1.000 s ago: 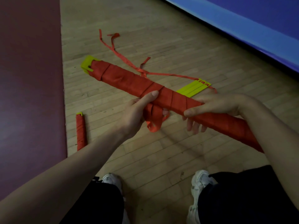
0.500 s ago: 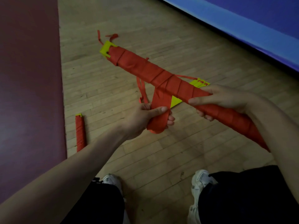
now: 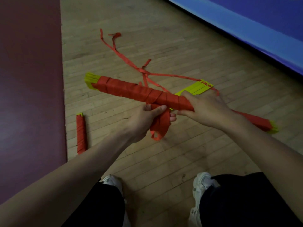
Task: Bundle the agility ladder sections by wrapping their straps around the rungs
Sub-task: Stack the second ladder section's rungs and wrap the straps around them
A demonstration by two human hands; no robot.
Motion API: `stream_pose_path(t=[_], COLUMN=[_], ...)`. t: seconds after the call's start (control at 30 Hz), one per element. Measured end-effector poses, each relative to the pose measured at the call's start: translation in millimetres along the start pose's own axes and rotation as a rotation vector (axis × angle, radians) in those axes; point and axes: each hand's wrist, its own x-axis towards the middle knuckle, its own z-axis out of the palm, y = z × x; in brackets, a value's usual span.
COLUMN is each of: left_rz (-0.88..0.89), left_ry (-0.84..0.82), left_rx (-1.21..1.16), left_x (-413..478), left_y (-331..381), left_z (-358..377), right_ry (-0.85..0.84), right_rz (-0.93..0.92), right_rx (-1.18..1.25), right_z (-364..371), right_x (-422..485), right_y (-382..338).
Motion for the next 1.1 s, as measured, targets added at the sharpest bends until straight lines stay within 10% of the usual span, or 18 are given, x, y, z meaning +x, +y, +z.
stream_pose_path(t=[0.5, 0.9, 1.1], left_rz=[-0.008, 0.099, 0.101], left_ry=[0.160, 0.010, -0.086], left_rx=[-0.071, 0.034, 0.110], left_x=[2, 2, 1], left_y=[12, 16, 16], left_z=[-4, -18, -26], right_ry=[0.364, -0.442, -0.506], right_rz=[-0.168, -0.028, 0.013], right_rx=[-0.208, 0.910, 1.100], right_z=[16, -34, -33], right_x=[-1, -7, -12], right_y=[-9, 11, 7])
